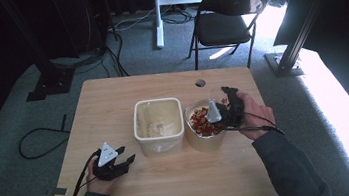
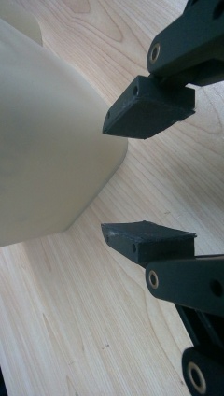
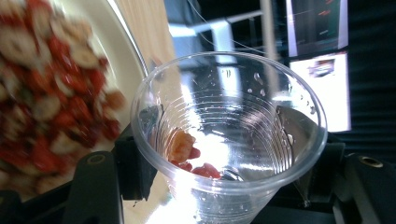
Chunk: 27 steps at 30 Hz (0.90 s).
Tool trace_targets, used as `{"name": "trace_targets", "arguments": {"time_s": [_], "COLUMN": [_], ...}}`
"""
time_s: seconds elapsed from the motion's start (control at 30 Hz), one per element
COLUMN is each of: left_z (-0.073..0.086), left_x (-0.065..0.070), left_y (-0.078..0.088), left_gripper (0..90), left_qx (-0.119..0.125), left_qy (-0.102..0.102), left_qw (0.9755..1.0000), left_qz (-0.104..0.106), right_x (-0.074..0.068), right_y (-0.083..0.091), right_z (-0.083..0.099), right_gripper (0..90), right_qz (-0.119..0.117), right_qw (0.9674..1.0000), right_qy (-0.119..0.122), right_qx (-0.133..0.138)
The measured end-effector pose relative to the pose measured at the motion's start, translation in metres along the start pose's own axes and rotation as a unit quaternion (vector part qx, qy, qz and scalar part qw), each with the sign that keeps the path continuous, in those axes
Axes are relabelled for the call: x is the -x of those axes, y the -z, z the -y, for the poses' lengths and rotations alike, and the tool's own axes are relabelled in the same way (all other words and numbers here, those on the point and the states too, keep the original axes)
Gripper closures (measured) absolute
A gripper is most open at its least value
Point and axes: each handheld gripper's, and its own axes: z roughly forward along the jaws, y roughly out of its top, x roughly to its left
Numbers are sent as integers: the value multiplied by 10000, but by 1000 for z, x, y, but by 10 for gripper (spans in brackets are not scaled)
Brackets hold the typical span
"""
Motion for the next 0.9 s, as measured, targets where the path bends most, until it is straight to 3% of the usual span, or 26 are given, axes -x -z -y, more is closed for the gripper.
{"name": "trace_targets", "arguments": {"time_s": [0.03, 0.07, 0.13, 0.17, 0.2, 0.23, 0.33, 0.37, 0.4, 0.43, 0.47, 0.6, 0.63, 0.7, 0.73, 0.77, 0.83, 0.9], "left_z": [0, 0, 0, 0, 0, 0, 0, 0, 0, 0, 0, 0, 0, 0, 0, 0, 0, 0], "left_x": [0, 0, 0, 0, 0, 1, 1, 1, 1, 1, 1, 1, 1, 1, 1, 1, 1, 1], "left_y": [0, 0, 0, 0, 0, -1, -1, -1, -1, -1, -1, 0, 0, 0, -1, -1, -1, -1], "left_gripper": [470, 470, 470, 470, 470, 470, 470, 470, 470, 470, 470, 470, 470, 470, 470, 470, 470, 470], "left_qx": [5, 6, 0, 0, 0, -13, -13, -13, -16, -13, -20, -20, -18, -19, -22, -22, -24, -28], "left_qy": [-1, -1, 2, 2, 2, -2, -2, -2, 2, 2, -8, -9, -7, -7, -10, -10, -11, -11], "left_qw": [10000, 10000, 10000, 10000, 10000, 10000, 10000, 10000, 10000, 10000, 10000, 10000, 10000, 10000, 10000, 10000, 10000, 10000], "left_qz": [-3, -3, -4, -4, -4, -3, -7, -7, -8, -9, -8, -7, -8, -9, -10, -10, -10, -11], "right_x": [3, 8, 14, 14, 18, 24, 32, 32, 35, 39, 41, 47, 48, 49, 49, 49, 48, 46], "right_y": [1, 2, 2, 2, 3, 2, 1, 1, 0, -1, -2, -4, -5, -5, -5, -5, -5, -5], "right_z": [4, 9, 18, 18, 23, 33, 46, 46, 50, 57, 59, 70, 72, 74, 75, 75, 74, 72], "right_gripper": [343, 342, 342, 342, 341, 341, 341, 341, 341, 341, 341, 339, 338, 338, 338, 338, 337, 336], "right_qz": [-97, -240, -442, -442, -574, -834, -1153, -1153, -1259, -1435, -1521, -1929, -2008, -2117, -2149, -2149, -2203, -2220], "right_qw": [9997, 9978, 9932, 9932, 9891, 9772, 9571, 9571, 9492, 9349, 9278, 8918, 8839, 8732, 8692, 8692, 8655, 8664], "right_qy": [-219, -580, -998, -998, -1255, -1807, -2478, -2478, -2693, -3033, -3185, -3810, -3930, -4078, -4135, -4135, -4171, -4143], "right_qx": [90, 226, 412, 412, 514, 745, 965, 965, 1036, 1162, 1210, 1490, 1550, 1627, 1655, 1655, 1686, 1687]}}
